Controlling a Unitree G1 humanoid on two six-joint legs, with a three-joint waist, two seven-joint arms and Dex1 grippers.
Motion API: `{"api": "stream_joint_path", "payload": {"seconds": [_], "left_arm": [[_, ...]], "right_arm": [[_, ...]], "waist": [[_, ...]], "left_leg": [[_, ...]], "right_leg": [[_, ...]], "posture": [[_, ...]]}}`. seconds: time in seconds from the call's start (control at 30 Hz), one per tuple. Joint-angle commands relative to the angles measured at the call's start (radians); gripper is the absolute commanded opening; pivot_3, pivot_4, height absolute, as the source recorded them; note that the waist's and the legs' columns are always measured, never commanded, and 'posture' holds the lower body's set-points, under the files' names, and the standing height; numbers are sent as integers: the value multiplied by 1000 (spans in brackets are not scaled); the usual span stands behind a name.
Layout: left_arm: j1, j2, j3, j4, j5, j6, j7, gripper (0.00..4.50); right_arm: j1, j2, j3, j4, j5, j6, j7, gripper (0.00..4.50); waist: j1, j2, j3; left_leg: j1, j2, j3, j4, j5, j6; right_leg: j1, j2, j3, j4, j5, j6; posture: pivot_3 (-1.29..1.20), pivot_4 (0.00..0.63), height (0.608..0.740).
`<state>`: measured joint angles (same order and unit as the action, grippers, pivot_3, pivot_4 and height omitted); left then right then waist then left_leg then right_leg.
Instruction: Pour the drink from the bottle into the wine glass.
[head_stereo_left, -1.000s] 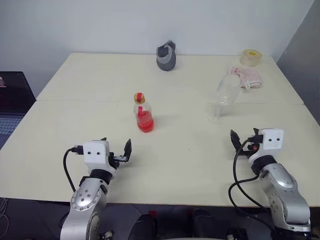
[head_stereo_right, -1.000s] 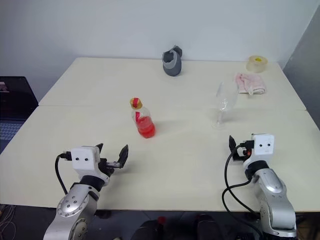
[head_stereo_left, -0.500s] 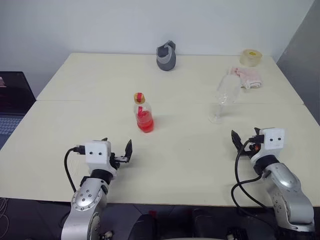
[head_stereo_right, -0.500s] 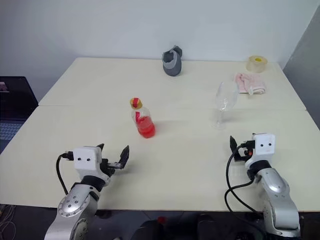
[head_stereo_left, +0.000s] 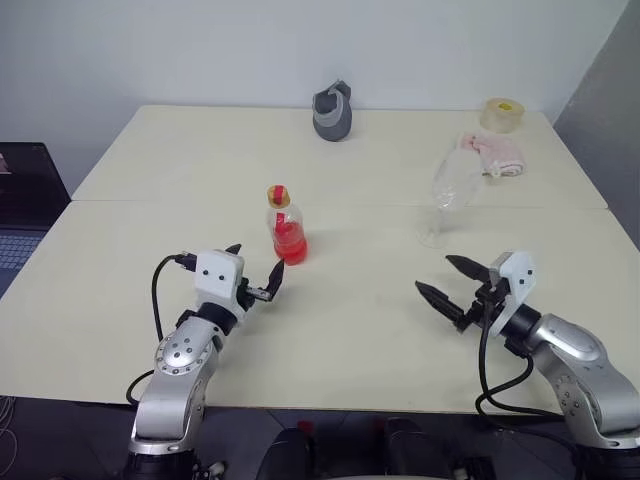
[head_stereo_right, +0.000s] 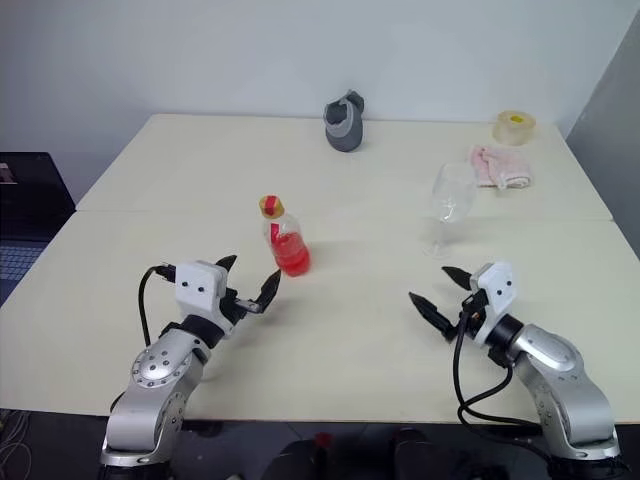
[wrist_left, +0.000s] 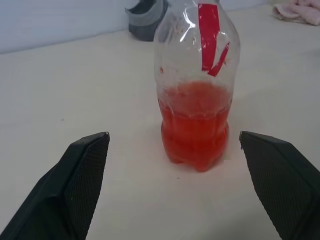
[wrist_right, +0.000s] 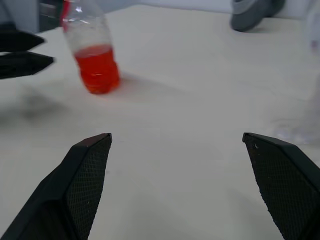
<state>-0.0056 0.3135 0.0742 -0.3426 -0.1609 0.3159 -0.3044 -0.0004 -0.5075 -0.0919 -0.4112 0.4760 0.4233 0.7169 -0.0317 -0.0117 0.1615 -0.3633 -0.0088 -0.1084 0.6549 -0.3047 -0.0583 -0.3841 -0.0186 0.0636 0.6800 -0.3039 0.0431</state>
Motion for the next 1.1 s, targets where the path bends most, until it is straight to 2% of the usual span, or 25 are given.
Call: {"api": "stream_joint_path", "payload": {"seconds": [0.03, 0.23, 0.63, 1.1], "left_arm": [[-21, 10, 8, 16, 0, -46, -18, 4463], [-64, 4, 8, 71, 5, -79, -21, 4463], [-199, 25, 6, 241, -6, -122, -113, 4463], [-324, -36, -45, 447, 20, -221, -122, 4463]], "right_arm": [[-32, -10, -1, -7, 55, -28, 72, 4500], [-83, -2, -12, 53, 54, -49, 97, 4500], [-145, 18, 6, 84, 23, -53, 59, 4500], [-123, 17, 4, 11, 36, -7, -14, 4500]], "waist": [[1, -1, 0], [2, -1, 1], [1, -1, 1], [1, -1, 1]], "left_leg": [[0, 0, 0, 0, 0, 0], [0, 0, 0, 1, 0, 0], [0, 0, -1, 2, 0, 0], [-1, 0, -2, 4, 0, 0]], "right_leg": [[0, 0, 0, 0, 0, 0], [0, 0, -1, 0, 0, 0], [0, 0, -1, 1, 0, 0], [0, 0, -1, 1, 1, 1]], "posture": [[0, 150, 740], [0, 150, 740], [0, 150, 740], [0, 150, 740]]}}
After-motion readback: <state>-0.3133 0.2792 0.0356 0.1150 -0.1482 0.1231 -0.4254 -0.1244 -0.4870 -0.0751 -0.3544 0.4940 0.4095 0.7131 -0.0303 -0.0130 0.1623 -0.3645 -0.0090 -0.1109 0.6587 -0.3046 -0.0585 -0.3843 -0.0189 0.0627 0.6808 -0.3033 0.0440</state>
